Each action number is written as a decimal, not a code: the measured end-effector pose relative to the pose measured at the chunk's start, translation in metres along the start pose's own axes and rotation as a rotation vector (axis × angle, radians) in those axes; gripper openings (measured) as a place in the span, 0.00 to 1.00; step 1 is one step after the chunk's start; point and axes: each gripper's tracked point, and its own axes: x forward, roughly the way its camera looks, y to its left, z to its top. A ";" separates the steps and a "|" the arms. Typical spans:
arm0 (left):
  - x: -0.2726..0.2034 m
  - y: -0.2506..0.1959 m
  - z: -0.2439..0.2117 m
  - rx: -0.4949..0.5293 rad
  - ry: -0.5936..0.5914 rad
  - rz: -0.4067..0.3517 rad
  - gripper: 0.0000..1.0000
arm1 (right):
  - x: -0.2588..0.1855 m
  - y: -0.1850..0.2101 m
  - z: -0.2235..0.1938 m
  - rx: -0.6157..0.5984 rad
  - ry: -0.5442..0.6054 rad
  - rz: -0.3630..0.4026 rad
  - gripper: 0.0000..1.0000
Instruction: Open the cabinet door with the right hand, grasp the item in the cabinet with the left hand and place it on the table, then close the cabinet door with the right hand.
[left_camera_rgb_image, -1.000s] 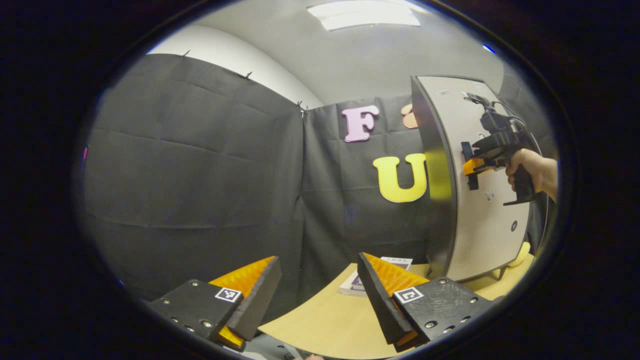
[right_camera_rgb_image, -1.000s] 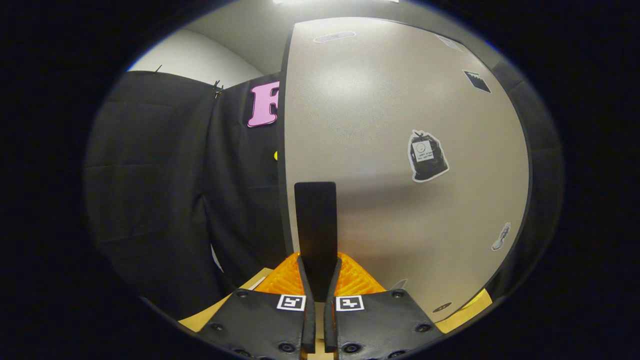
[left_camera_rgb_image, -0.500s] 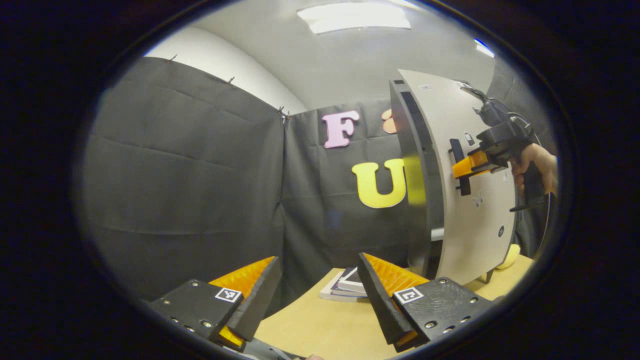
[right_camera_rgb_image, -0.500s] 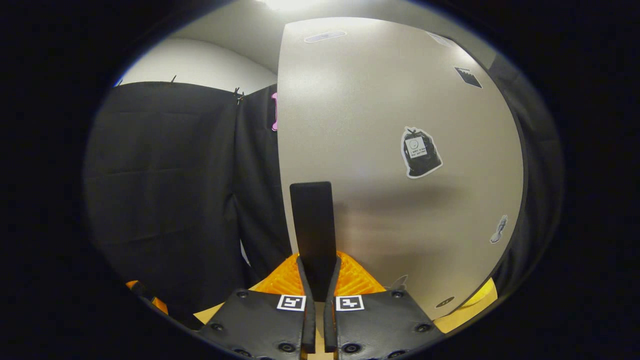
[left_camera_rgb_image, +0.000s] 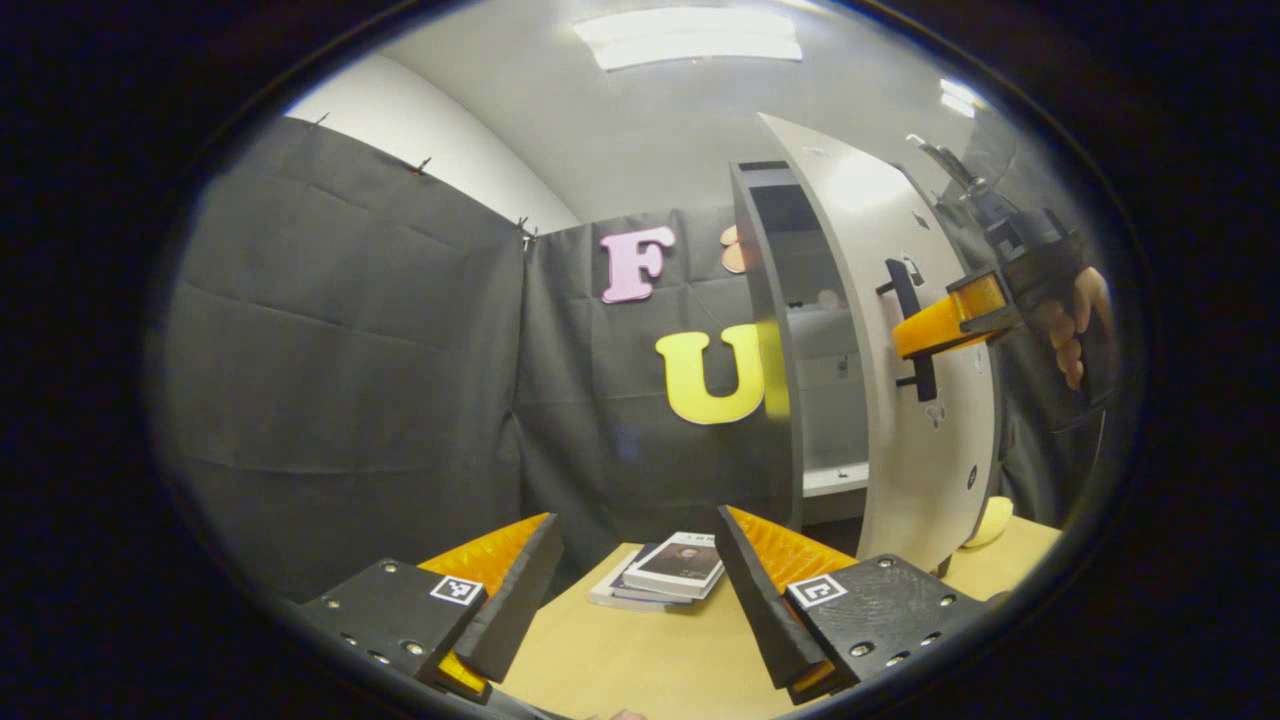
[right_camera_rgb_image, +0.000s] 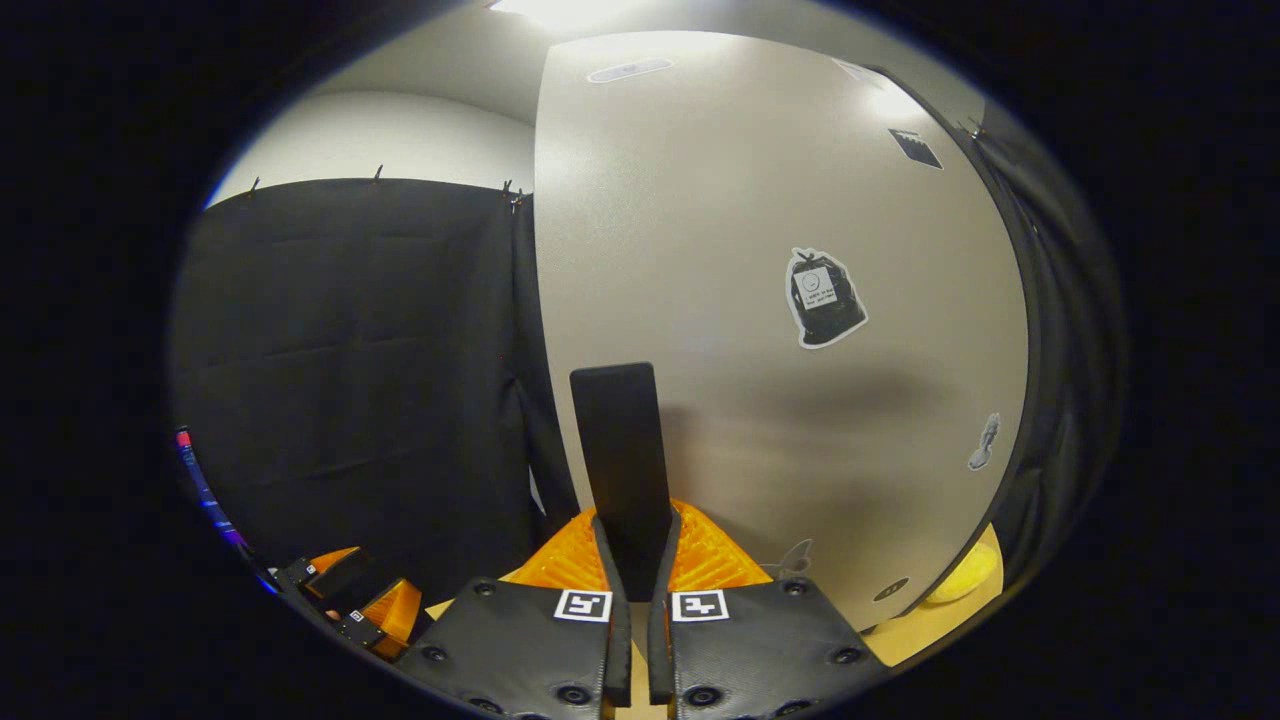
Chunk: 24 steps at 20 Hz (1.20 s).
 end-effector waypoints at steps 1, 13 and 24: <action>0.002 -0.009 0.002 0.001 -0.003 -0.010 0.92 | -0.001 0.000 0.000 -0.001 0.004 0.014 0.08; 0.015 -0.088 0.017 -0.001 -0.021 -0.106 0.92 | -0.009 -0.006 -0.001 0.004 0.014 0.162 0.08; 0.011 -0.182 0.027 -0.020 -0.038 -0.231 0.92 | -0.016 -0.017 0.001 -0.013 -0.002 0.141 0.08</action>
